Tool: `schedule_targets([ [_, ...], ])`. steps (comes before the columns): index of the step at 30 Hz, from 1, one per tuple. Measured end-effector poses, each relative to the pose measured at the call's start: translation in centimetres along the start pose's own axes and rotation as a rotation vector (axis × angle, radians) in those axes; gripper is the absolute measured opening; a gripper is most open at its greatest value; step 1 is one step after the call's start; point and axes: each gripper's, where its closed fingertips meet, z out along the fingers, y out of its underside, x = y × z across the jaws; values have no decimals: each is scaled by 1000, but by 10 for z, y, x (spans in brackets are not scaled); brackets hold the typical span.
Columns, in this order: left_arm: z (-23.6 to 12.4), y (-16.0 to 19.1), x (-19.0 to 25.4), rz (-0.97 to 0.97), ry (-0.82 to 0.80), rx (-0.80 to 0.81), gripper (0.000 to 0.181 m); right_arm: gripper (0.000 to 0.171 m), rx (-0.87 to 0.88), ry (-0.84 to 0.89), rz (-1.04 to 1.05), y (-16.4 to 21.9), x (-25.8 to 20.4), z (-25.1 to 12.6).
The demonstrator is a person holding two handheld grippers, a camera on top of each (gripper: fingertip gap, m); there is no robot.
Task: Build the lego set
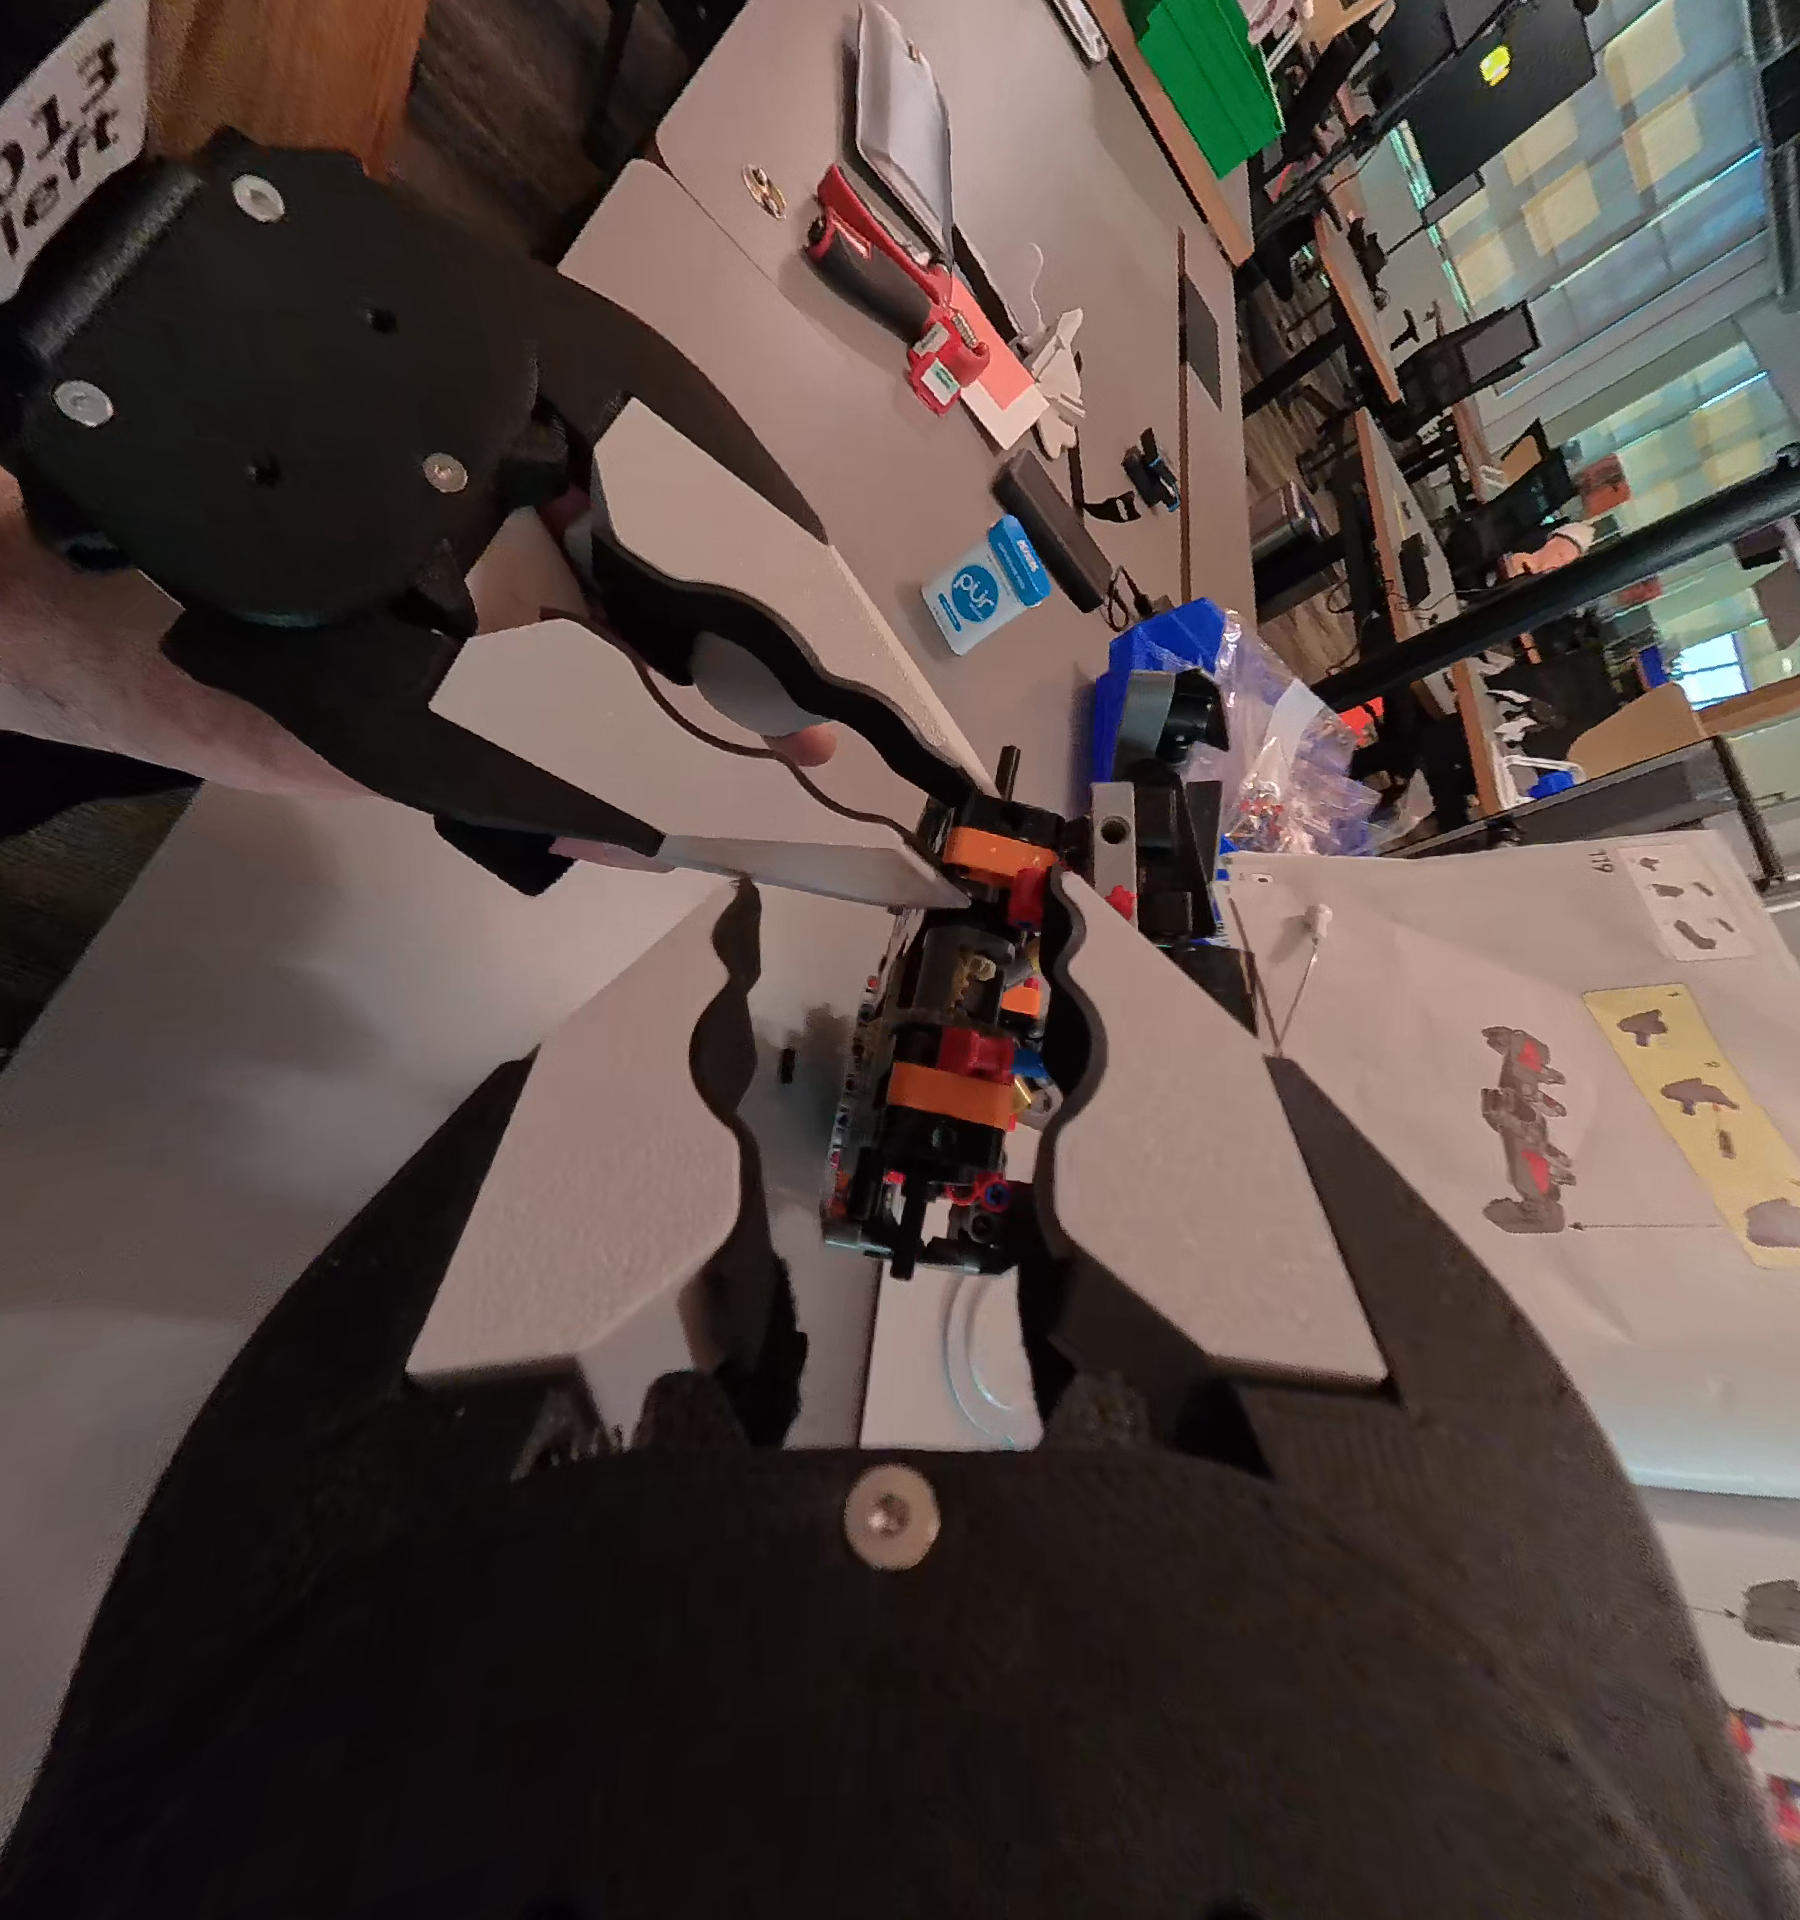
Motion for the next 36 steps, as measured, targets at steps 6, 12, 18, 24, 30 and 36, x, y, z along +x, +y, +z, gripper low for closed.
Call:
schedule_targets([
  [6,0,0,0,-7,-5,-4,14,52,-36,57,-76,2,-1,2],
  [12,0,0,-3,-15,-14,-7,13,36,-48,50,-133,1,-13,7],
  [18,0,0,-4,-9,-6,-2,13,35,-4,64,-116,-4,-16,2],
  [24,1,-2,-2,-5,-2,-2,13,57,-55,114,-131,-1,-8,7],
  [30,0,-2,-1,-6,-3,-4,13,60,-74,188,-184,-1,-5,6],
  [36,3,-3,0,-7,-5,-10,14,70,-166,277,-236,8,1,10],
])
